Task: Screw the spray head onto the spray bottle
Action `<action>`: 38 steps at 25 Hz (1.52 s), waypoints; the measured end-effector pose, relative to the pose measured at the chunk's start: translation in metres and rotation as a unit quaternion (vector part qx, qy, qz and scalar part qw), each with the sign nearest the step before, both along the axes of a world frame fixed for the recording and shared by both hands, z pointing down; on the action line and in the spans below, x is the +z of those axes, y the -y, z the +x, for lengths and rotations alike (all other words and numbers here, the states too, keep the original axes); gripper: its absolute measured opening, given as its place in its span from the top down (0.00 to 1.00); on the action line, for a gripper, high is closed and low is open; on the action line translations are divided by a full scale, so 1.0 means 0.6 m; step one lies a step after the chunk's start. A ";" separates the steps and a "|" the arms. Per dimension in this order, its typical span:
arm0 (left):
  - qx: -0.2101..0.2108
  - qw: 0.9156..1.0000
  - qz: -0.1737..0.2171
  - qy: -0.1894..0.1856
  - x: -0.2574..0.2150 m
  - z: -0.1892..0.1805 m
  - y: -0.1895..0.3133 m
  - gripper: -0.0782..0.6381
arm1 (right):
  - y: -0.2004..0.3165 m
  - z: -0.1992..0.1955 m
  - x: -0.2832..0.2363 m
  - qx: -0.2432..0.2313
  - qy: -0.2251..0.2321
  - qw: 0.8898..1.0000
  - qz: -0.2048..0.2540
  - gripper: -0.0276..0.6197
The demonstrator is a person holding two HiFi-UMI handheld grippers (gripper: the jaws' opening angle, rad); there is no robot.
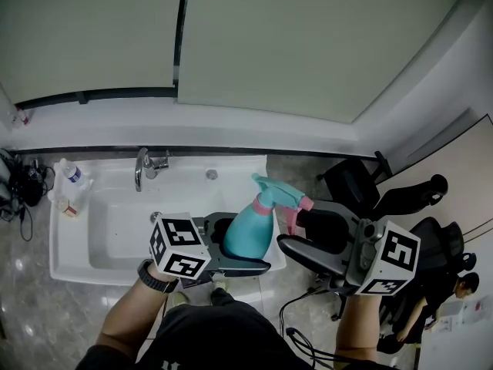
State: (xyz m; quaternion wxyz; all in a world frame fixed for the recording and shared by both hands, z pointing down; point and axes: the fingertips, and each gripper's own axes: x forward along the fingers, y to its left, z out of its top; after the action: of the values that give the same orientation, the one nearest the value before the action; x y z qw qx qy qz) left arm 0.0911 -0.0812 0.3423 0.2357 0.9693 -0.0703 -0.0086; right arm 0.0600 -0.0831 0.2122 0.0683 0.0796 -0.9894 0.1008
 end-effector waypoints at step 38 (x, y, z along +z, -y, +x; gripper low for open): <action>0.177 0.982 0.049 -0.038 -0.027 0.021 -0.119 0.28 | -0.077 -0.077 -0.025 -0.244 0.109 0.964 0.015 0.79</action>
State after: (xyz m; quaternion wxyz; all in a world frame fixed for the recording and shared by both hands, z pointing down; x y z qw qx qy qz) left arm 0.1036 -0.0096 0.3260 0.1878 0.9758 0.1115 -0.0072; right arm 0.0140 -0.0368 0.1975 -0.0187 -0.1747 -0.9816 0.0745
